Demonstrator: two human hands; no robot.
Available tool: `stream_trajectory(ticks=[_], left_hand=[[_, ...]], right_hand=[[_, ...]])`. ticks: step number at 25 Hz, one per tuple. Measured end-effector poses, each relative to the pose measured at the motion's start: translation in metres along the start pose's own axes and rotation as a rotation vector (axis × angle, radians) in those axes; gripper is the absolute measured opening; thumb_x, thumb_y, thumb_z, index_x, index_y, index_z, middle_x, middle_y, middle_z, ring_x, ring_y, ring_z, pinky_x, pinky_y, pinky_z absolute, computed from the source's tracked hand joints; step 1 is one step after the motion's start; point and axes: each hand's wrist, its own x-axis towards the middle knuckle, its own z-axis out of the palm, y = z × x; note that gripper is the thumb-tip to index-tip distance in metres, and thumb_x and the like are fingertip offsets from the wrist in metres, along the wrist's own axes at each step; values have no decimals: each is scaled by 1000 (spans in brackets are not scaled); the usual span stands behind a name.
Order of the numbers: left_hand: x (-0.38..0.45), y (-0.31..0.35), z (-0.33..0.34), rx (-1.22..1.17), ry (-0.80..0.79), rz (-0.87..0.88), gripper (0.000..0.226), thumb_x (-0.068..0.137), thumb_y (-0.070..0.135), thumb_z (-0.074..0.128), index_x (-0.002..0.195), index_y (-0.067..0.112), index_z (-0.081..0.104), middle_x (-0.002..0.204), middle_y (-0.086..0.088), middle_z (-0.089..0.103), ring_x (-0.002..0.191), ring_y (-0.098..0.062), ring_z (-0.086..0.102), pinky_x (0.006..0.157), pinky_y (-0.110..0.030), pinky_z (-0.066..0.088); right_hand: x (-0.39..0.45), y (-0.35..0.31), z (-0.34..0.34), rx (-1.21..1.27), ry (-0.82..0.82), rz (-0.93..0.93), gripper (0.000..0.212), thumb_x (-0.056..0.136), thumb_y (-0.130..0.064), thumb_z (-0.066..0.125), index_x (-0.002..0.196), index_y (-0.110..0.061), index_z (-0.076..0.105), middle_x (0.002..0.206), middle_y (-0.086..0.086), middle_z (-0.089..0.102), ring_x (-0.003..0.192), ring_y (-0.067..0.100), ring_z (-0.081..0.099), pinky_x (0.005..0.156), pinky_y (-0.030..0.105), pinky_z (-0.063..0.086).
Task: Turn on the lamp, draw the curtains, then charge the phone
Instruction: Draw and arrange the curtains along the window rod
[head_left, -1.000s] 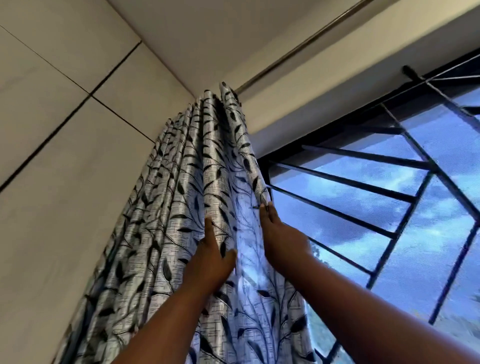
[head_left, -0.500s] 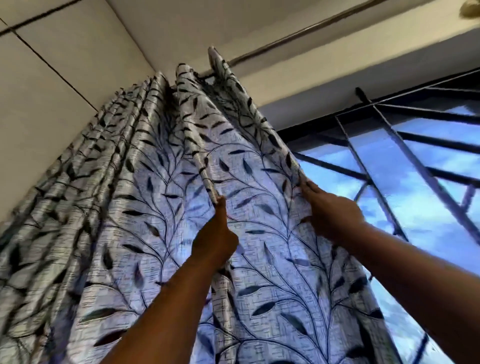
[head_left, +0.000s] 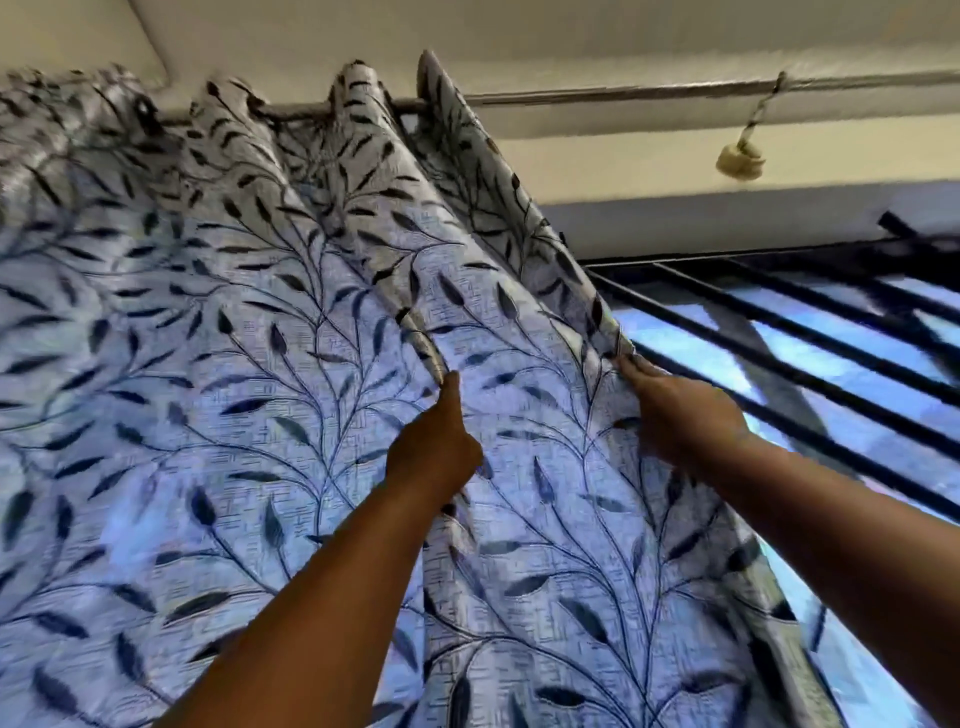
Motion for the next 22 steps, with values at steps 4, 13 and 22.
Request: stream_trajectory(ticks=[4, 13, 22], left_hand=[[4, 70, 38, -38, 22, 23, 84, 87, 10, 45, 151, 35, -4, 73, 2, 49, 59, -18, 49, 45, -28, 33], [28, 204, 128, -99, 68, 3, 81, 90, 10, 51, 153, 28, 3, 124, -10, 59, 81, -26, 58, 58, -32, 42], [38, 317, 193, -139, -18, 188, 71, 91, 10, 40, 153, 25, 8, 122, -16, 59, 86, -31, 56, 65, -36, 42]], right_hand=[[4, 75, -7, -30, 55, -7, 83, 77, -1, 45, 147, -35, 15, 152, -8, 34, 104, 34, 63, 74, 38, 54], [11, 239, -2, -124, 23, 42, 84, 83, -14, 59, 149, -35, 10, 151, -4, 39, 108, 33, 62, 74, 39, 51], [-4, 342, 9, -215, 53, 157, 77, 86, -4, 38, 148, -40, 10, 146, -1, 46, 105, 34, 62, 75, 35, 50]])
